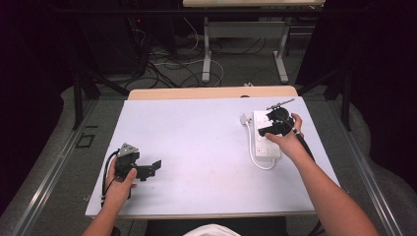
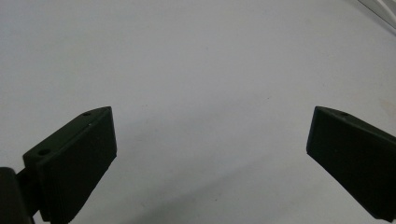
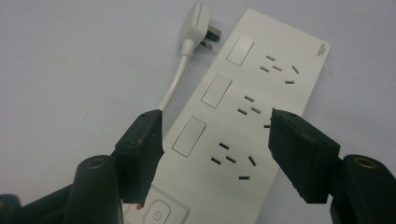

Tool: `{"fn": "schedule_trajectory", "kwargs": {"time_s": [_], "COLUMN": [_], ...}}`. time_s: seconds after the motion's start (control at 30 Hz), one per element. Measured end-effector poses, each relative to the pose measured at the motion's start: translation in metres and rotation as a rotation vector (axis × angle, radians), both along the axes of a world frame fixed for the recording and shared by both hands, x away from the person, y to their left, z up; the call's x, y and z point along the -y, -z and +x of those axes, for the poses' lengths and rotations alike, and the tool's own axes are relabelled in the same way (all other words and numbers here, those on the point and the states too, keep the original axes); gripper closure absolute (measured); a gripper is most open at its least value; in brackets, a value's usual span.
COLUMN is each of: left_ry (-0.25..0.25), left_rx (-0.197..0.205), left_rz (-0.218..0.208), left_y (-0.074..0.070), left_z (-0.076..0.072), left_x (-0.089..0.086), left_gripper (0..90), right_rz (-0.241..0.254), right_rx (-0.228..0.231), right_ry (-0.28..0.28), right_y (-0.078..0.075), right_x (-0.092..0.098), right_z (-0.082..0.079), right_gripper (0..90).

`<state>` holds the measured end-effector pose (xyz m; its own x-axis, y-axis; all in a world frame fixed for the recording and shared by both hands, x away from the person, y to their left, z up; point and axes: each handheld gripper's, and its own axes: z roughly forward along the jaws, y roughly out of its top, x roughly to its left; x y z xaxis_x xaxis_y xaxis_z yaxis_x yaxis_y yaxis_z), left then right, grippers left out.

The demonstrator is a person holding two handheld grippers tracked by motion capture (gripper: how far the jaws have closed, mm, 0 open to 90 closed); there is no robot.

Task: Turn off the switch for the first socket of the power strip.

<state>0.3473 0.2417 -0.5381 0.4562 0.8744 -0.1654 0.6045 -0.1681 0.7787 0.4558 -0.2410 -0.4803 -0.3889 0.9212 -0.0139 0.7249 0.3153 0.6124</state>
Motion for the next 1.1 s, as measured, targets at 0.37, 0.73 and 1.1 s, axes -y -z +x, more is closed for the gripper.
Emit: {"fn": "schedule_trajectory", "kwargs": {"time_s": [0.37, 0.73, 1.1], "left_ry": [0.007, 0.0, 0.005], "left_rx": [-0.009, -0.001, -0.005], "left_rz": [0.002, 0.002, 0.004], "left_y": [0.0, 0.0, 0.0], "left_z": [0.0, 0.0, 0.0], "left_x": [-0.001, 0.0, -0.001], "left_gripper": [1.7, 1.7, 1.7], "right_rz": [0.036, 0.037, 0.016], "right_rx": [-0.007, -0.038, -0.035], "right_ry": [-0.021, -0.013, -0.004], "right_y": [0.004, 0.011, 0.016], "right_x": [-0.003, -0.006, -0.011], "right_z": [0.007, 0.014, 0.017], "right_gripper": [46.6, 52.0, 70.0]}}
